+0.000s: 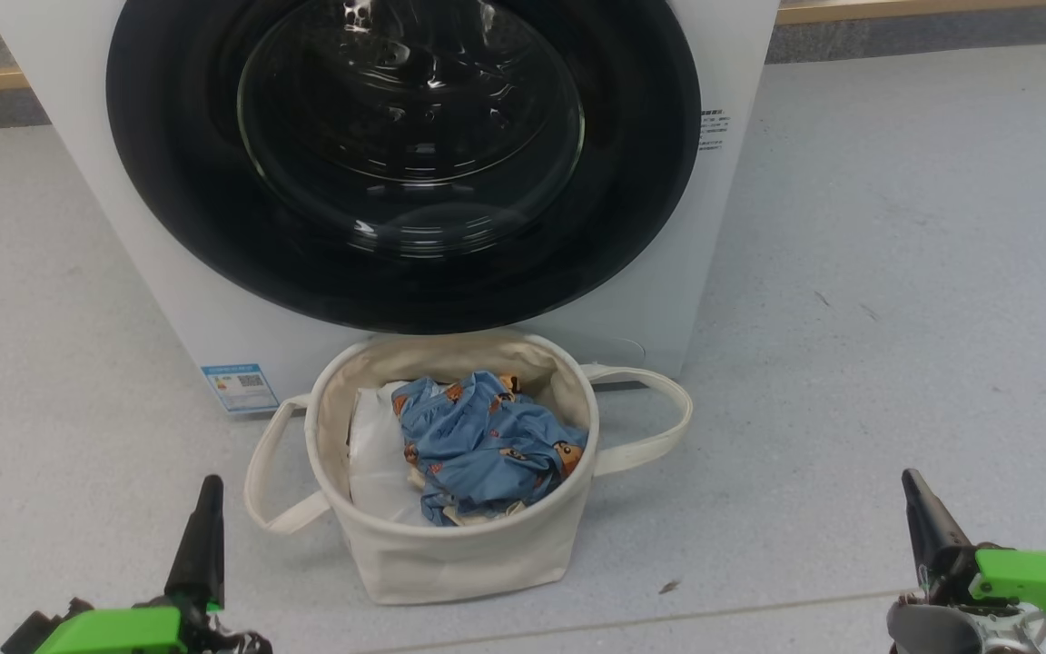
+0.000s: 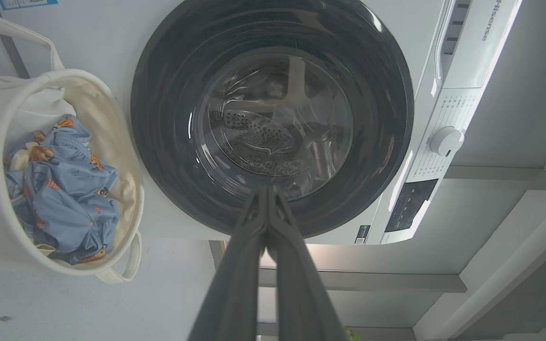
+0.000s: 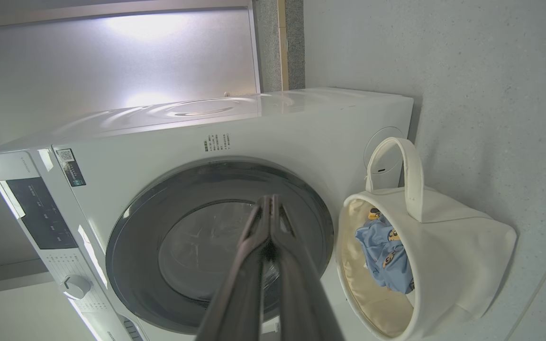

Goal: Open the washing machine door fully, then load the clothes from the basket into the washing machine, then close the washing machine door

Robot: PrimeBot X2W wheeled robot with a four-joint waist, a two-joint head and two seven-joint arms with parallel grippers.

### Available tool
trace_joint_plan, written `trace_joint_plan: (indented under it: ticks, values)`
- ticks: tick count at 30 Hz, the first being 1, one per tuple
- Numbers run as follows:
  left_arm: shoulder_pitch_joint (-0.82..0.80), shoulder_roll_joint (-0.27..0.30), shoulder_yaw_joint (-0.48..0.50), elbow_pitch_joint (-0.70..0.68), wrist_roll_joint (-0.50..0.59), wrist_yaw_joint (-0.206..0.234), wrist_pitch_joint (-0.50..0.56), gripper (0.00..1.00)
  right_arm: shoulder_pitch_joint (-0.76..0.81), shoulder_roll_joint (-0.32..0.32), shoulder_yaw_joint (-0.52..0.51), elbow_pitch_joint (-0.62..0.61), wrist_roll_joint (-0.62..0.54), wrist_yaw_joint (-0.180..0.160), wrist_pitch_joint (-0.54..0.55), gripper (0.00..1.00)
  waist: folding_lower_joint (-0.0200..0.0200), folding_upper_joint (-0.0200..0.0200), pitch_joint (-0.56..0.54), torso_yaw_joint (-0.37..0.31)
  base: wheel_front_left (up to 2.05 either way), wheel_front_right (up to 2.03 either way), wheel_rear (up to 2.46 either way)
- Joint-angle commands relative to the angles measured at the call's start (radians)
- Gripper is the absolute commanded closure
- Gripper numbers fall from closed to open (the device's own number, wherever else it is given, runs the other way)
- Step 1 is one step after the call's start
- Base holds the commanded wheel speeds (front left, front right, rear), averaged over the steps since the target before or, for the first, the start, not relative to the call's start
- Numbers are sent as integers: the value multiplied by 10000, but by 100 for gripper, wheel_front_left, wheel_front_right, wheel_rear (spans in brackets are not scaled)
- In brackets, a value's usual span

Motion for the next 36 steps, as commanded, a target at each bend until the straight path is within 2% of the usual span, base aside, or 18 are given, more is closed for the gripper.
trace_joint_plan:
  ticks: [1,12,13,18,22,27,36]
  values:
    - [-442,67,354,-253,40,-69,84,100,-476,-67,202,-318,-41,2,81,100,0,0,0,0,0,0,0]
    - [-442,66,355,-253,41,-69,85,100,-476,-66,202,-318,-41,2,81,100,0,0,0,0,0,0,0]
    - [0,-2,0,0,0,0,0,0,0,0,0,0,0,0,0,0,0,0,0,0,0,0,0]
    - [71,-34,-33,272,0,6,-87,0,68,40,37,254,-65,2,-80,0,2,0,10,4,0,0,0]
    - [62,-31,-54,269,3,4,-204,0,18,36,-9,242,-198,2,-197,0,22,0,-10,26,0,0,0]
    - [63,-27,-70,258,14,1,-350,0,-41,32,-64,180,-325,2,-343,0,2,0,13,45,0,0,0]
    - [28,-20,-43,230,116,-5,-613,0,-136,24,-144,-100,-755,2,-608,0,0,0,33,86,0,0,0]
